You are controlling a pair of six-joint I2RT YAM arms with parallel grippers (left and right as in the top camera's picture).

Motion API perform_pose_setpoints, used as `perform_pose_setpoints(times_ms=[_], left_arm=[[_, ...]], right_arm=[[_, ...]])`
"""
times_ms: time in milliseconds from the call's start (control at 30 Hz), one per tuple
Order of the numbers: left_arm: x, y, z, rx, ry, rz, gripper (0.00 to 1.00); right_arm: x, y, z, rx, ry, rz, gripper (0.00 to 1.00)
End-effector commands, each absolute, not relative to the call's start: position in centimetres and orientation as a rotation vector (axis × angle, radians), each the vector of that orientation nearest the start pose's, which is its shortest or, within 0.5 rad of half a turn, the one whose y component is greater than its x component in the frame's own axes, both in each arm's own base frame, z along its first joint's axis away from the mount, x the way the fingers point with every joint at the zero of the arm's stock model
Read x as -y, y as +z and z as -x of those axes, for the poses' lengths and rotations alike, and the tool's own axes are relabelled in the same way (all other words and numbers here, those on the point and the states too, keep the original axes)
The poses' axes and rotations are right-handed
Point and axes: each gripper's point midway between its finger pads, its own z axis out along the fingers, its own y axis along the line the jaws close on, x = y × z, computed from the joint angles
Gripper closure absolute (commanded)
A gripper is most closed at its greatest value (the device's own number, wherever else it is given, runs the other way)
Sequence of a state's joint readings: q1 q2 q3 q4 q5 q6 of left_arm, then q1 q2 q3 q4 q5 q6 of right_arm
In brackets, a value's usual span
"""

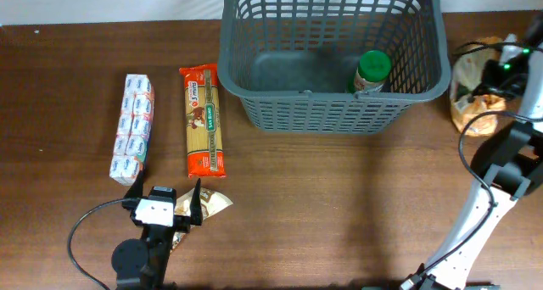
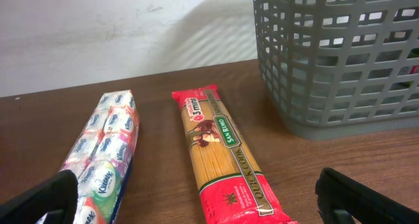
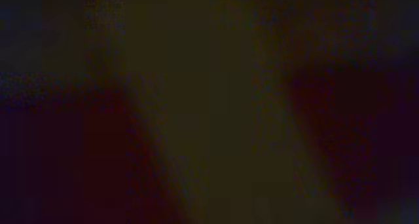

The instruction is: Pack container

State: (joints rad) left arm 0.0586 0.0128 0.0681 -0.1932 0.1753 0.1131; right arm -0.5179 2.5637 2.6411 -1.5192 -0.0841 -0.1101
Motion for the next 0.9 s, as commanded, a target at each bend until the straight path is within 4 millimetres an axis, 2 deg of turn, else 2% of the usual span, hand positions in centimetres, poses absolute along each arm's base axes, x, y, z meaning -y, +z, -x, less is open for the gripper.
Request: perform_pose_setpoints(times_ms=[0,200,400,633,733,867], left_arm=[[1.5,15.5,-24.0,-1.694,-0.005,-0.186,0.01],[1.5,15.5,-24.0,-1.694,-0.005,-0.186,0.01],[1.5,15.5,-24.0,-1.694,-0.005,-0.186,0.01],[1.5,15.5,-24.0,-1.694,-0.005,-0.186,0.01],[1.5,15.5,-24.0,-1.694,-0.005,-0.186,0.01],[1.5,15.5,-24.0,-1.694,-0.005,-0.186,0.01]], right_arm=[[25.5,17.3,-46.5,-2.694,0.070,-0.606,0.96],[24.6,25.0,-46.0,-2.519,0.052,-0.550,0.96],[21.7,31.9,-44.8,-2.394,0.030,-0.460,0.96],[16.0,41.7,-43.2,-2.181,-0.021,-0.279,0.96],[13.1,46.1,-42.0,-2.069,-0.032,-0.195,0.96],[9.7,50.7,-40.1,-1.942,-0.039,-0.104,0.96]])
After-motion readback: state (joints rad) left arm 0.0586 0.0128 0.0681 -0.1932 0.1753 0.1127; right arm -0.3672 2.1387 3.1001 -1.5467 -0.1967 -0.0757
